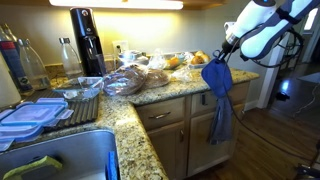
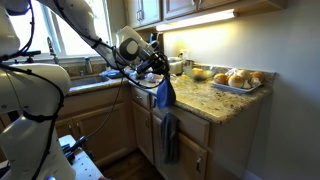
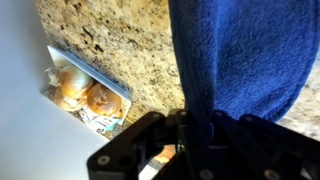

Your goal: Put the blue cloth hanging on the left on top of the counter

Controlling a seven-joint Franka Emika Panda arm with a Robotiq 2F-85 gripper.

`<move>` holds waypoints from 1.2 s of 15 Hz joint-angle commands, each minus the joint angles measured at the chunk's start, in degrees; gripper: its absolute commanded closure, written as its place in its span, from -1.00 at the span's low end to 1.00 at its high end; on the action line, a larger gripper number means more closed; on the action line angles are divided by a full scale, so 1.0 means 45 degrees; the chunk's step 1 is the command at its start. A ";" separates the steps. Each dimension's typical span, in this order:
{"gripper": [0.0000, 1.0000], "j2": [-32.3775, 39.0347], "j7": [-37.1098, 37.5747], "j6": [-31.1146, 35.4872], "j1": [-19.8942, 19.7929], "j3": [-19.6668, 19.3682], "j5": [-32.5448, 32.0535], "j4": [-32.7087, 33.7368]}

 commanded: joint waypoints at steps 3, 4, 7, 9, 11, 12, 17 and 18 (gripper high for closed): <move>0.85 -0.0658 0.0228 0.0861 -0.3277 0.2087 -0.1360 0.1434; 0.85 -0.0707 0.0243 0.0871 -0.4041 0.2690 -0.1501 0.1760; 0.85 -0.0760 0.0223 0.0903 -0.6330 0.4611 -0.1906 0.2713; 0.85 -0.0824 0.0164 0.1000 -0.7959 0.6037 -0.2168 0.3326; 0.85 -0.0881 0.0119 0.1086 -0.9733 0.7651 -0.2392 0.3920; 0.85 -0.0815 0.0131 0.1118 -1.0619 0.8474 -0.2473 0.4196; 0.07 -0.0504 -0.0245 0.0262 -1.3103 1.1001 -0.2331 0.5043; -0.05 -0.0530 -0.0205 0.0086 -1.3153 1.1085 -0.2326 0.5017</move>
